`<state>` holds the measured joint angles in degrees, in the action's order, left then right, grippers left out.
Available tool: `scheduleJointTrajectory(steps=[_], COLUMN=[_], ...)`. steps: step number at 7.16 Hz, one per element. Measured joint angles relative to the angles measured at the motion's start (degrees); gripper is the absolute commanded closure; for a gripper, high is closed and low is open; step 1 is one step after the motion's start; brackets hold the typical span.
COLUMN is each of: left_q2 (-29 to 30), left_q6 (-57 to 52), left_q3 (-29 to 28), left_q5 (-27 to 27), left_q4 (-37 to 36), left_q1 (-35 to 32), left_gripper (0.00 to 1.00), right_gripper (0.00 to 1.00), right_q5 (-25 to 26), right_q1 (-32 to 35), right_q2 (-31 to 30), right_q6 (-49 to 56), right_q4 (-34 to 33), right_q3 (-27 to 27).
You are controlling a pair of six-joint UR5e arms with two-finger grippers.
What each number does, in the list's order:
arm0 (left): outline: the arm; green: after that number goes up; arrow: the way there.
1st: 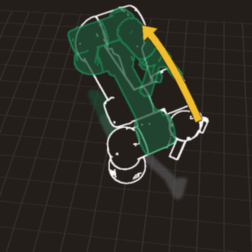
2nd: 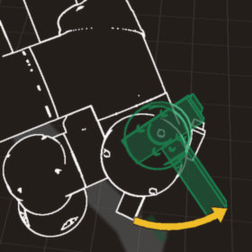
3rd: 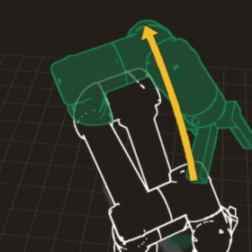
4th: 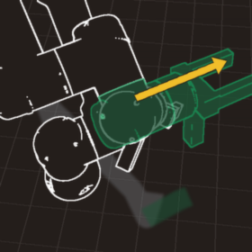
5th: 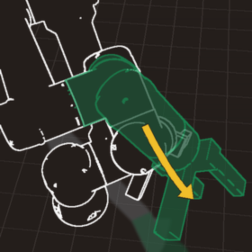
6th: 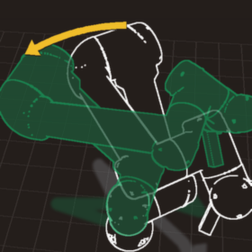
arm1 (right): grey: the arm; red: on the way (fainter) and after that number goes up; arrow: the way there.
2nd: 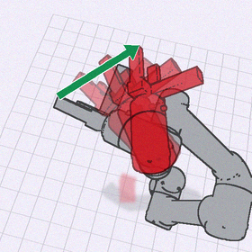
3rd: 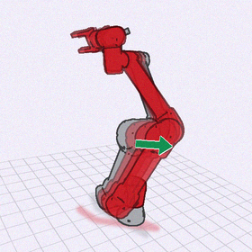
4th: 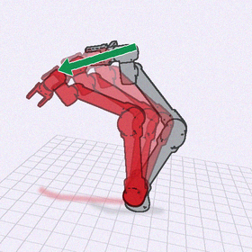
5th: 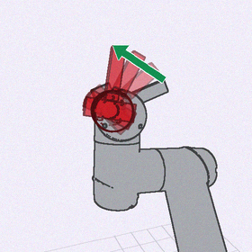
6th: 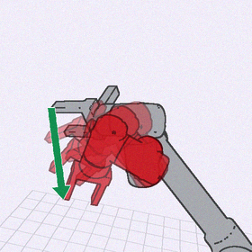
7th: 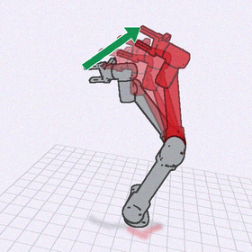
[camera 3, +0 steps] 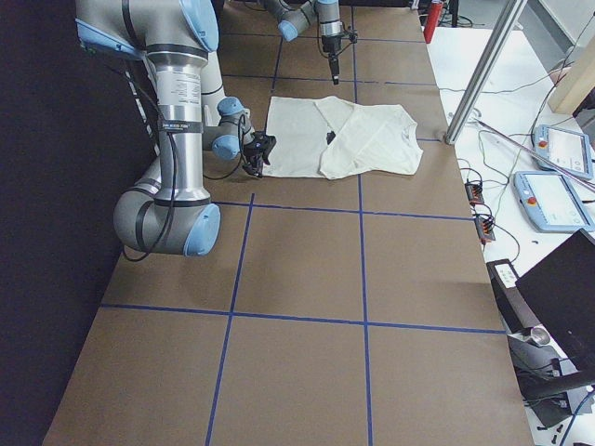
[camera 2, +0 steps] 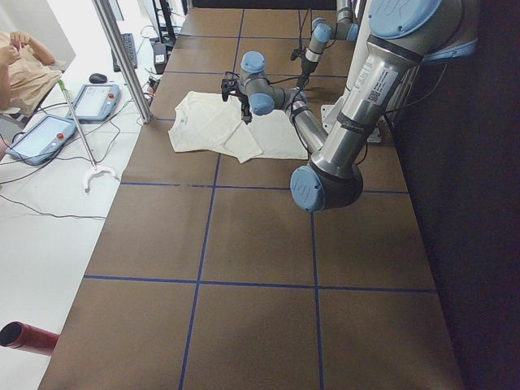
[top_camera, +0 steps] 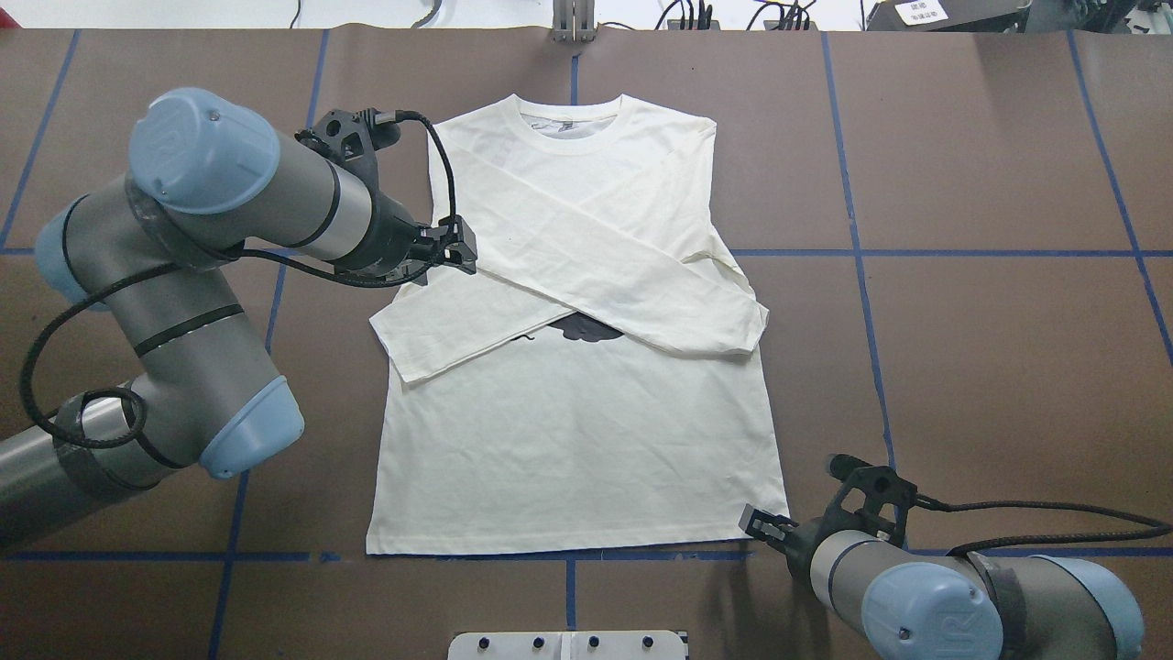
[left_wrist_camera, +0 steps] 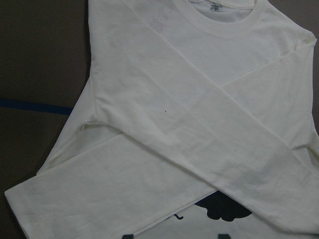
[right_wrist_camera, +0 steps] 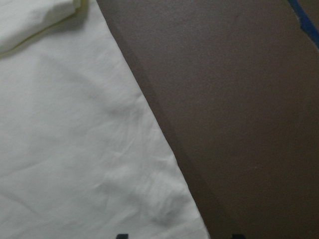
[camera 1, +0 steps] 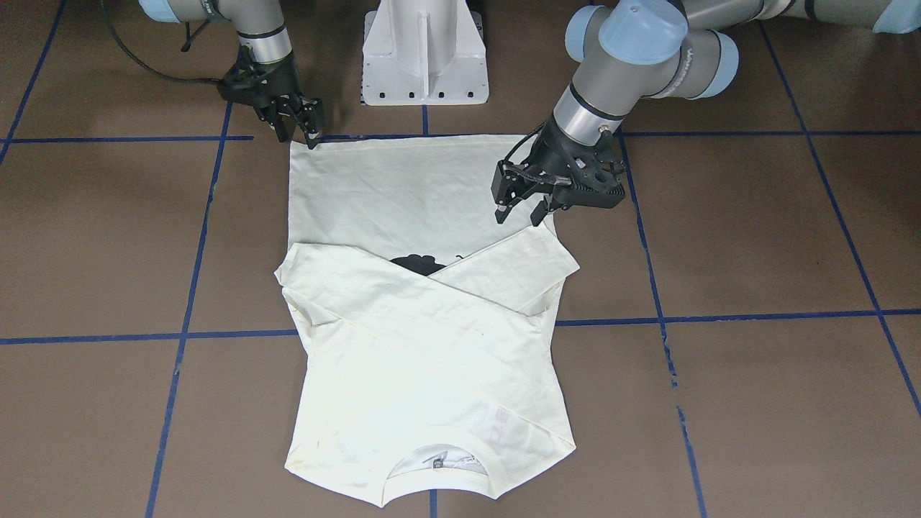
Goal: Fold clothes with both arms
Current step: 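Release the sleeve and move both grippers to the shirt's near hem corners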
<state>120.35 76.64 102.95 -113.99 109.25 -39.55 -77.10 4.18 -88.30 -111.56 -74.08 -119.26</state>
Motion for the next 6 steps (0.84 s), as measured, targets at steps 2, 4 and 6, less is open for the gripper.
scheduleJointTrajectory(steps=[2, 4, 6], left_q2=[-0.1, -0.4, -3.9], left_q6=[0.0, 2.1, 9.8], left_q3=[-0.1, 0.0, 3.5], left_q5=[0.0, 0.1, 2.4], left_q4=[0.0, -0.1, -0.4], left_q1=[0.1, 0.8, 5.9], left_gripper=[0.33, 0.33, 0.33], right_gripper=[1.0, 1.0, 1.0], right_q5=[0.3, 0.0, -1.1], right_q1=[0.1, 0.1, 0.2], right_q2=[0.0, -0.2, -0.3], right_q6=[-0.1, 0.0, 0.0], right_q4=[0.0, 0.0, 0.1], right_q3=[0.5, 0.2, -0.9])
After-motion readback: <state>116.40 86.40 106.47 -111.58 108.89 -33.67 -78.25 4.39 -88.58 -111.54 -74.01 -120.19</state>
